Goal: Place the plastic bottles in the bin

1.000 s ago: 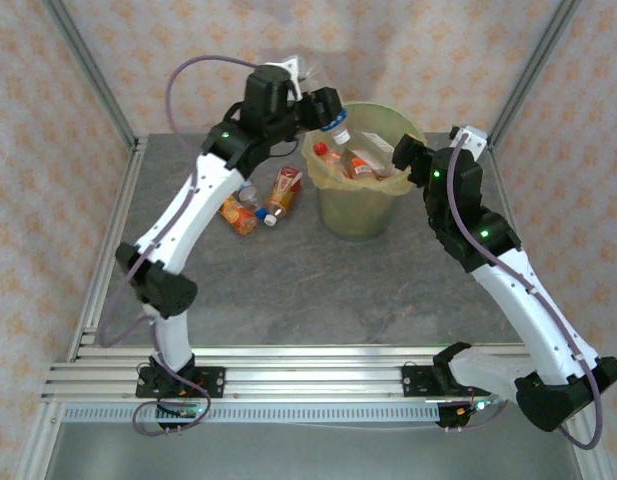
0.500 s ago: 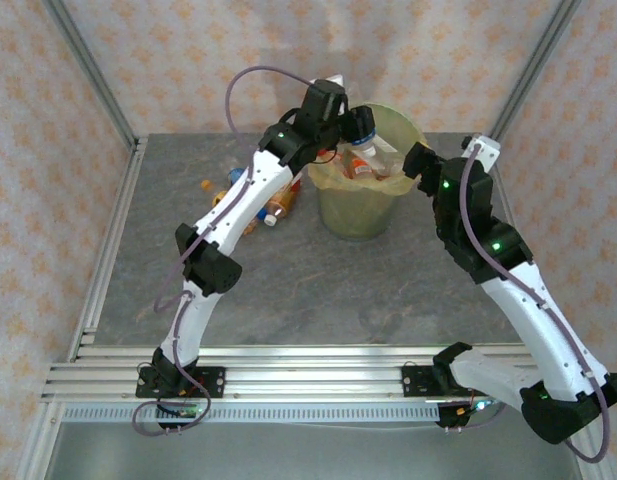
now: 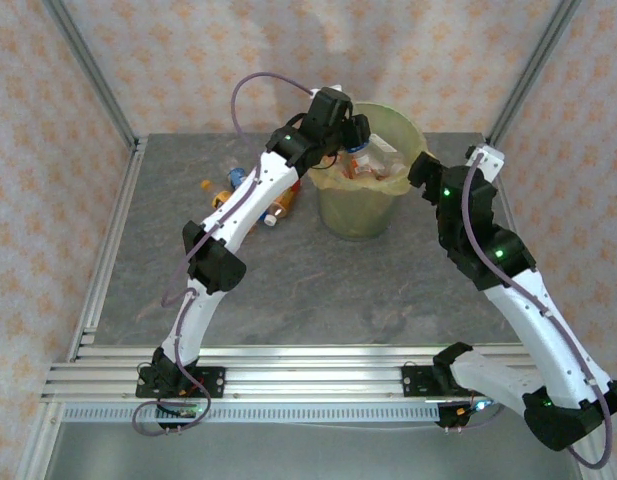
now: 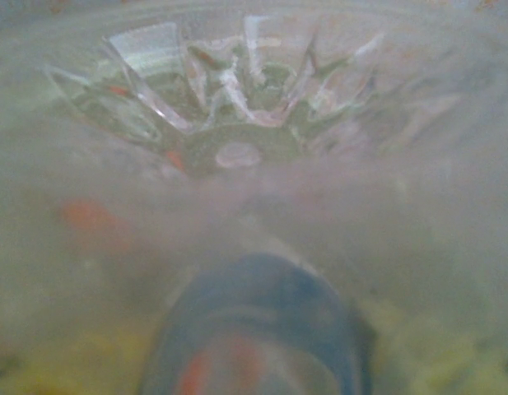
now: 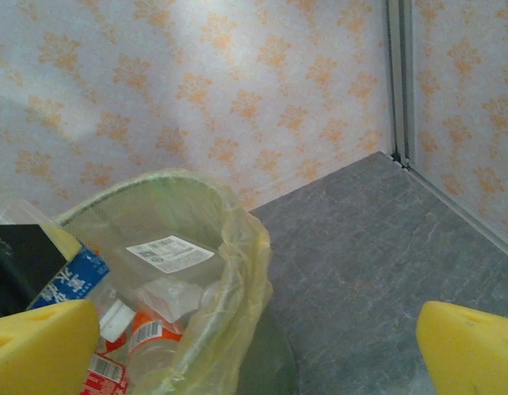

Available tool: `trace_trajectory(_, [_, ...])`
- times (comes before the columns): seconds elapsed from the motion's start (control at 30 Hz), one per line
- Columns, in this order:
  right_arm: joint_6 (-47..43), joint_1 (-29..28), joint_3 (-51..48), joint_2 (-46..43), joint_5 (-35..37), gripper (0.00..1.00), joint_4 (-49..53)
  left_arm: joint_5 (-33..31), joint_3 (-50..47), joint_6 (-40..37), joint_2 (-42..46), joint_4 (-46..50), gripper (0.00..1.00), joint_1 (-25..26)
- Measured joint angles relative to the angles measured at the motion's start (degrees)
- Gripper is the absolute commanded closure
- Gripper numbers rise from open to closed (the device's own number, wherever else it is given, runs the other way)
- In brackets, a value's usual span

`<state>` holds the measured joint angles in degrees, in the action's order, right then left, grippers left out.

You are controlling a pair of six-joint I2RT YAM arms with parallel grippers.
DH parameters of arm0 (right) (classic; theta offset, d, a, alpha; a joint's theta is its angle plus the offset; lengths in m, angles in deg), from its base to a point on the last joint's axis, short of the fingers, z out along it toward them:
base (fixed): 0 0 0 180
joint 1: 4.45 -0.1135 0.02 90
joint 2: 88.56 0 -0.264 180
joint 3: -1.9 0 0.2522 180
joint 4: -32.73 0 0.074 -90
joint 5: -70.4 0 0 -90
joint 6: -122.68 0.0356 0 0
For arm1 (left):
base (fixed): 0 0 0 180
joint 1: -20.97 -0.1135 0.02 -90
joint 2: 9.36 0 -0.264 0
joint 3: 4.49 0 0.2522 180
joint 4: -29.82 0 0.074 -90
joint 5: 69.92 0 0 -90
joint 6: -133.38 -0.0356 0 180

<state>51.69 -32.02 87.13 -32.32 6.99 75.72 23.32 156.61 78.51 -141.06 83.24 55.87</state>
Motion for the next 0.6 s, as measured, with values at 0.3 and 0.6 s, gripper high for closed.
trace_trajectory(0.3, [3.4, 0.0, -3.0, -1.9, 3.1, 0.01, 2.3, -1.8, 0.0, 0.7, 0.0, -0.1, 0.3, 0.3])
trace_trajectory(0.6, [5.7, 0.0, -3.4, -3.3, 5.1, 0.01, 5.3, -1.1, 0.0, 0.9, 0.0, -1.1, 0.19, 0.4])
